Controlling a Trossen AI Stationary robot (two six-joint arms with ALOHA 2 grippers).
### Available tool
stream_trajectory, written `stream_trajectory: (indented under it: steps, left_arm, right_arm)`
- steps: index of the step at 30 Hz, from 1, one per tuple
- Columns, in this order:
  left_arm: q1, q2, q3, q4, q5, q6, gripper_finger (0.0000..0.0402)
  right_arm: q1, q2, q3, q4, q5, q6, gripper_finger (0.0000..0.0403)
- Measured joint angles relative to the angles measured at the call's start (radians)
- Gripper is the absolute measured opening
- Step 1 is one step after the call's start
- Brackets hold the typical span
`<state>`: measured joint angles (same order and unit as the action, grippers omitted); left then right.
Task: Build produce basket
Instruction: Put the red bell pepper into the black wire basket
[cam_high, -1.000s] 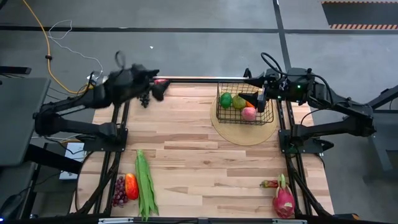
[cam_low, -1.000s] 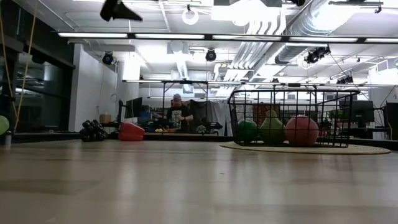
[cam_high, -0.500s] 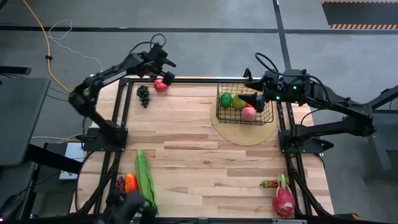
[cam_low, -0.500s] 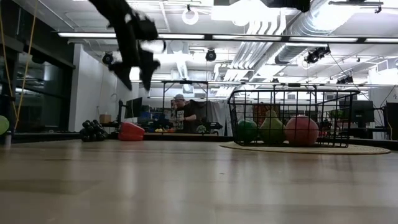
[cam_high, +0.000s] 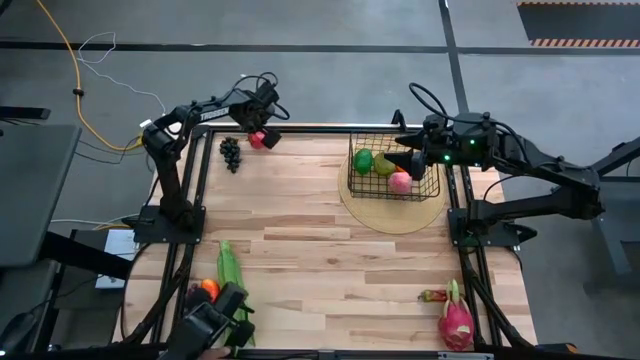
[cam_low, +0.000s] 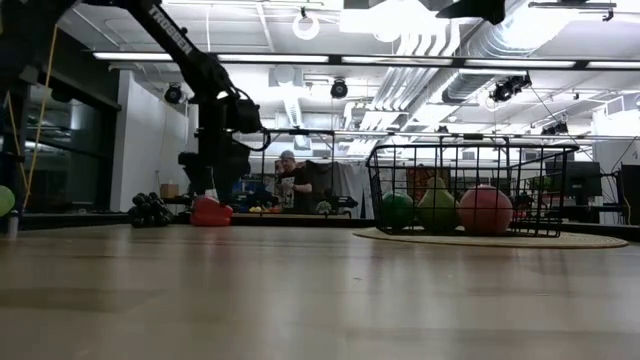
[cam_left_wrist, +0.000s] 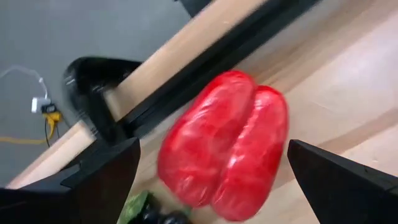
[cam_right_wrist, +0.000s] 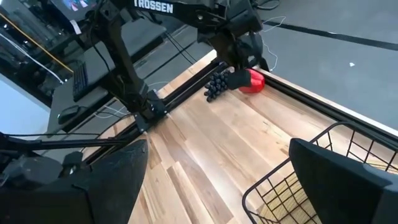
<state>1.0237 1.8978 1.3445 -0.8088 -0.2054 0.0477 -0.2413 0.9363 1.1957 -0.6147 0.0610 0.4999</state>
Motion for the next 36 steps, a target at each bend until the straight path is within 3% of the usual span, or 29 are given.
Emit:
stream_trajectory:
  steps: [15, 19, 24, 29, 32, 36]
  left_arm:
    - [-0.020, 0.074, 0.000, 0.004, 0.032, 0.095, 0.0384]
    - [-0.042, 0.073, 0.000, -0.014, -0.011, 0.114, 0.0340]
    - [-0.068, 0.065, 0.000, -0.018, -0.015, 0.113, 0.0253]
    - [-0.097, -0.014, 0.000, 0.000, 0.062, 0.095, 0.0241]
    - [-0.121, -0.110, 0.000, 0.036, 0.140, 0.054, 0.0241]
    - [-0.184, -0.274, -0.013, 0.114, 0.153, 0.012, 0.0241]
  right_arm:
    - [0.000, 0.000, 0.000, -0.004, 0.001, 0.019, 0.0378]
    - [0.000, 0.000, 0.000, -0.022, 0.001, 0.018, 0.0378]
    - [0.000, 0.001, 0.000, -0.033, 0.001, 0.017, 0.0378]
    - [0.000, 0.001, 0.000, -0.032, 0.020, -0.004, 0.0378]
    - [0.000, 0.001, 0.000, -0.032, 0.056, -0.008, 0.0378]
    - [0.000, 0.001, 0.000, -0.032, 0.086, -0.010, 0.0378]
